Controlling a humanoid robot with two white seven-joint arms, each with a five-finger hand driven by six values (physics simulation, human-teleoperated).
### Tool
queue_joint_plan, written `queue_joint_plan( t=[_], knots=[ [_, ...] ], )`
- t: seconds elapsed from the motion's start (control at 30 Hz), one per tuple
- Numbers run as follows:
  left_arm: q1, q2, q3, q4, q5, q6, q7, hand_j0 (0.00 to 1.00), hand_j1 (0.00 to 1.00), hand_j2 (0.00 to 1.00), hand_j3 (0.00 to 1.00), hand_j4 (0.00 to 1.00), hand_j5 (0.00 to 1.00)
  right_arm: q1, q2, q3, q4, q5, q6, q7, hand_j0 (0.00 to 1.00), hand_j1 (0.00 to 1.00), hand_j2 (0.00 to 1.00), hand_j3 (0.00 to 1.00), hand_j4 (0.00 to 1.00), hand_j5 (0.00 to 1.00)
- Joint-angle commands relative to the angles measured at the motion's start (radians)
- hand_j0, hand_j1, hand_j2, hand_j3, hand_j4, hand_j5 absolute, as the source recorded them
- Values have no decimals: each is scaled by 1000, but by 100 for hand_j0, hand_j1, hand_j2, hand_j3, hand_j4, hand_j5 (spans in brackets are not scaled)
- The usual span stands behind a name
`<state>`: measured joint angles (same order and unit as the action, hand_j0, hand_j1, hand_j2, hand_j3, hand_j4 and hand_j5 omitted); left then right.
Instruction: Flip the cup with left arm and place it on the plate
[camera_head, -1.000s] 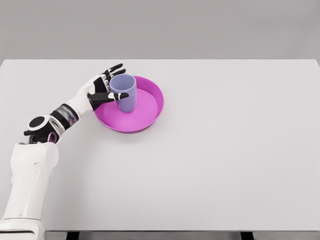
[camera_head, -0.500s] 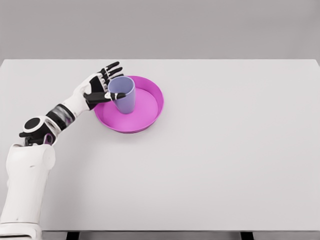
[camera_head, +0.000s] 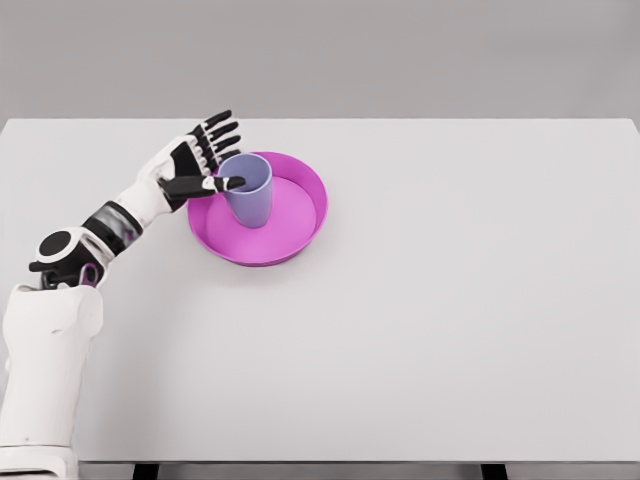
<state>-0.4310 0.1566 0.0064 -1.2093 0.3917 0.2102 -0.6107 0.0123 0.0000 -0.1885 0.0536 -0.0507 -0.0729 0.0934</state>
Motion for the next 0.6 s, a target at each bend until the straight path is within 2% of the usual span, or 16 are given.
queue_joint_plan(
  t=[0.0, 0.17, 0.3, 0.37, 0.43, 0.5, 0.57],
  knots=[
    [0, 4, 0, -3, 7, -32, 0, 100, 100, 100, 100, 100, 100, 0, 0, 0, 0, 0, 1, 0, 100, 100, 100, 100, 100, 100],
    [-2, 15, 1, -3, 7, -91, 0, 100, 100, 100, 100, 100, 100, -2, 0, 0, 0, 0, 1, 0, 100, 100, 100, 100, 100, 100],
    [-2, 84, 3, -13, 10, -115, 0, 100, 100, 100, 100, 100, 100, 0, 0, 0, 0, 0, 1, 0, 100, 100, 100, 100, 100, 100],
    [-3, 164, 17, -19, 33, -132, 0, 100, 100, 100, 100, 100, 100, -2, 0, 0, 0, 0, 1, 0, 100, 100, 100, 100, 100, 100],
    [2, 302, 6, -30, 99, -146, 0, 100, 100, 100, 100, 100, 100, 0, 0, 1, 0, 0, 1, 0, 100, 100, 100, 100, 100, 100],
    [6, 351, 7, -29, 116, -213, 0, 100, 100, 100, 100, 100, 100, 0, 0, 1, 0, 0, 1, 0, 100, 100, 100, 100, 100, 100],
    [54, 414, 0, -35, 119, -308, 0, 100, 100, 100, 100, 100, 100, 0, 0, 0, 0, 0, 1, 0, 100, 100, 100, 100, 100, 100]
  ],
)
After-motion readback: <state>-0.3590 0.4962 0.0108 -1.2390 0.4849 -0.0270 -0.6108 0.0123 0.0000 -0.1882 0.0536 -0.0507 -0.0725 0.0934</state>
